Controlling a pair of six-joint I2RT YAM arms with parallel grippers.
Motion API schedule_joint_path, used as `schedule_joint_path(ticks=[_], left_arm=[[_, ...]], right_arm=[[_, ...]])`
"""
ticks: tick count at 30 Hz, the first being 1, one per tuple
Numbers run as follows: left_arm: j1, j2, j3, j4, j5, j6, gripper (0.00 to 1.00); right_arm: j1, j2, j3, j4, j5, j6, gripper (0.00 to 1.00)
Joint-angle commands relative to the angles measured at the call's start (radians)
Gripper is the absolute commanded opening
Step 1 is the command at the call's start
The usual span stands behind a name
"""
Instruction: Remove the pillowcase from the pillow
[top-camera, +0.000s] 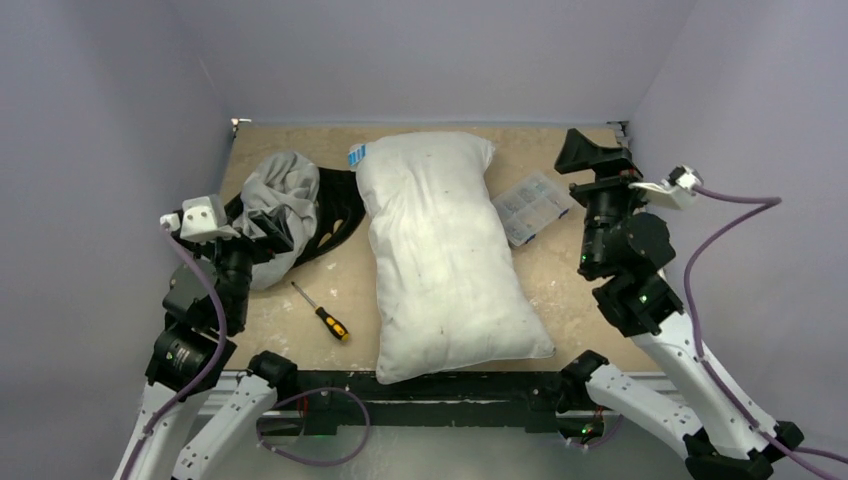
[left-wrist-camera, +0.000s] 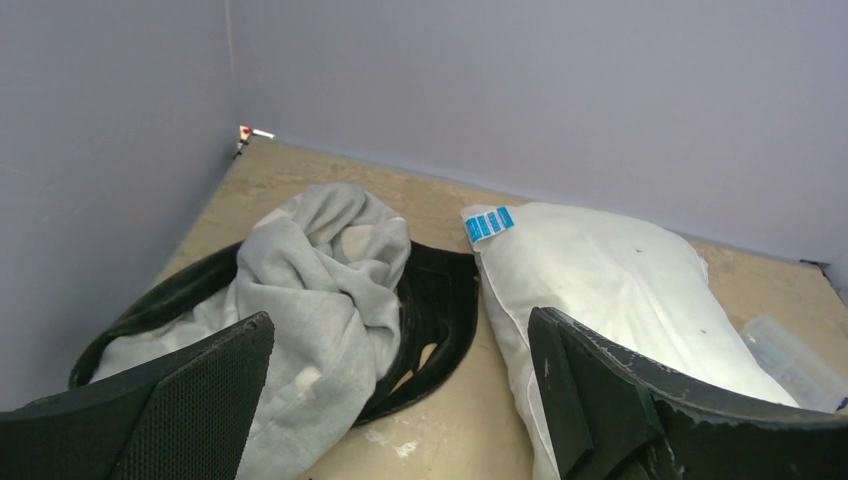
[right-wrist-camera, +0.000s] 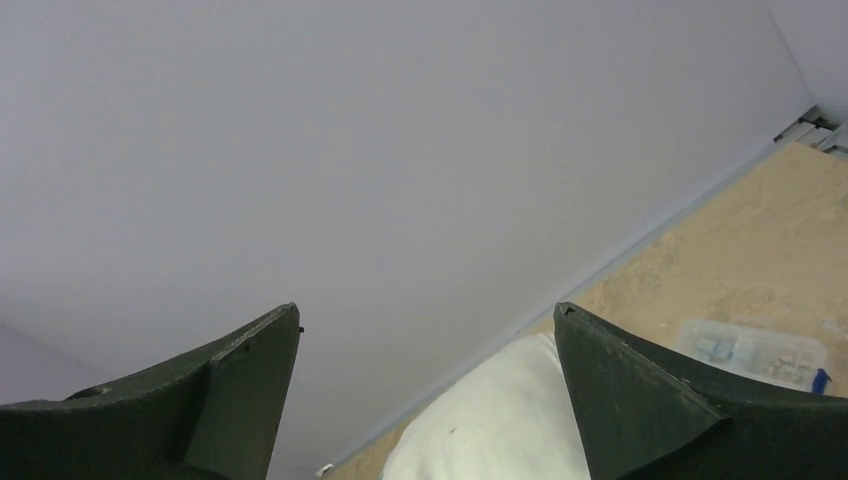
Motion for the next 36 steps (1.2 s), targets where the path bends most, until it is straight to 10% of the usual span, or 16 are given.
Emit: schedule_joint_path(ticks=[1,36], left_arm=[[-0.004,-0.073,-0.032,0.078,-0.055,0.033,0.98],[0.036,-0.203,-0.116,0.085,-0.257,-0.068,0.99]], right_arm=[[0.001,-0.071,0.012,-0.147,0.098,0.074,0.99],[0.002,-0.278,-0.036,-0.173,0.111,0.128,0.99]])
